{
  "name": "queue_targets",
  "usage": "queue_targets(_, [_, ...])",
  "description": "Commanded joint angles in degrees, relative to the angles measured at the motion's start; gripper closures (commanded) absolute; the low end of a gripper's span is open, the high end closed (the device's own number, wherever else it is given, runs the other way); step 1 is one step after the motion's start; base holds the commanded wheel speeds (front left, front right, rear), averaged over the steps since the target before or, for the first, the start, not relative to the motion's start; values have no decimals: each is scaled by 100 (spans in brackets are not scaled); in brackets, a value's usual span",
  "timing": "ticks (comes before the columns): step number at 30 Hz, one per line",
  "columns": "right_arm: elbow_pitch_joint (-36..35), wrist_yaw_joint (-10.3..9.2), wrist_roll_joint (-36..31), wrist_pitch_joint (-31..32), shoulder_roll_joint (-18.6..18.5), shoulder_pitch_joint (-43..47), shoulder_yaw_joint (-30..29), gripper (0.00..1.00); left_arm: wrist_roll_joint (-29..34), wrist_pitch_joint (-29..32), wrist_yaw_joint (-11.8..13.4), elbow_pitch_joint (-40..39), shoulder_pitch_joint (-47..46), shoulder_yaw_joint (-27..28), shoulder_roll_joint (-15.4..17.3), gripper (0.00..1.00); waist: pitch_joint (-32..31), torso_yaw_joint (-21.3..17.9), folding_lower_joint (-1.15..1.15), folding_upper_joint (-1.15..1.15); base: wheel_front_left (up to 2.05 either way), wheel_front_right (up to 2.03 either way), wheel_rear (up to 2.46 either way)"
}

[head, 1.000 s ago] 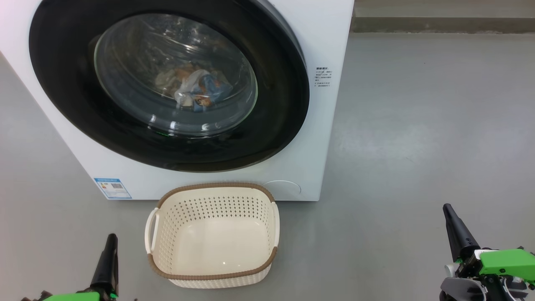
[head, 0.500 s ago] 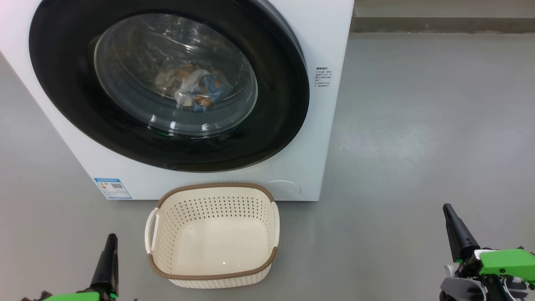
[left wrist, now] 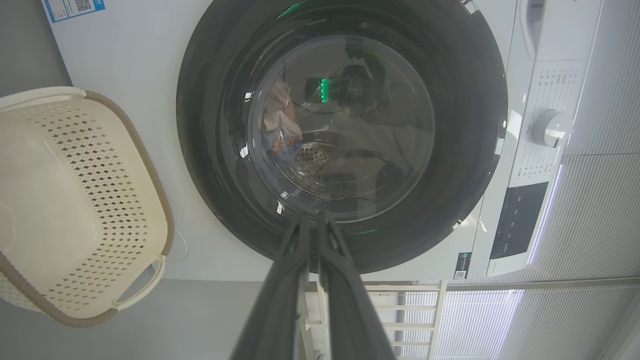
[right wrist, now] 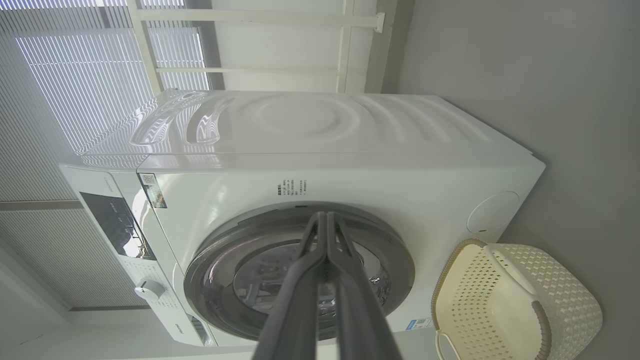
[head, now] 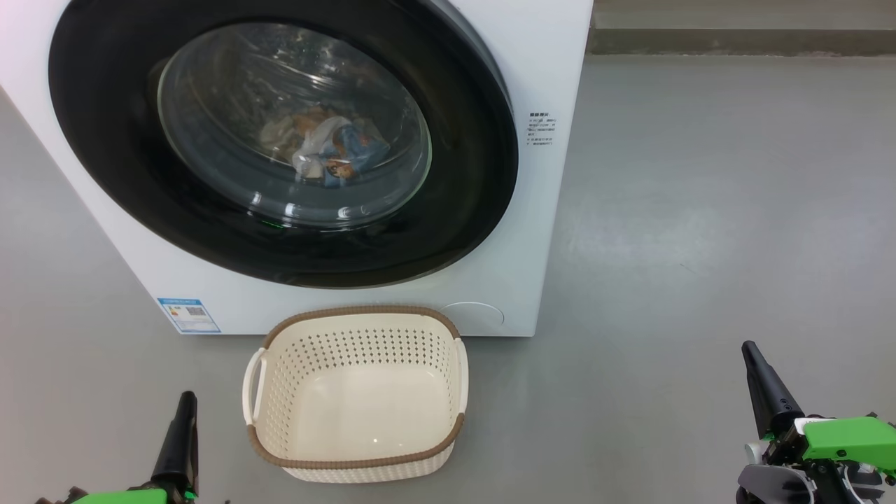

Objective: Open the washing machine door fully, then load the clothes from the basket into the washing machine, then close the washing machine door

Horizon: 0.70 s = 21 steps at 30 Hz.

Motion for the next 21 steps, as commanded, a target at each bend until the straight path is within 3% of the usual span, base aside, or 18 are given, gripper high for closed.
queue_targets(1, [-168, 10, -9, 30, -60, -299, 104, 100, -47, 35, 3, -184, -246, 154, 51, 100, 0, 0, 0, 0, 0, 0, 0])
queue_targets(21, [-168, 10, -9, 30, -60, -299, 104, 100, -48, 34, 3, -184, -246, 154, 51, 100, 0, 0, 0, 0, 0, 0, 0])
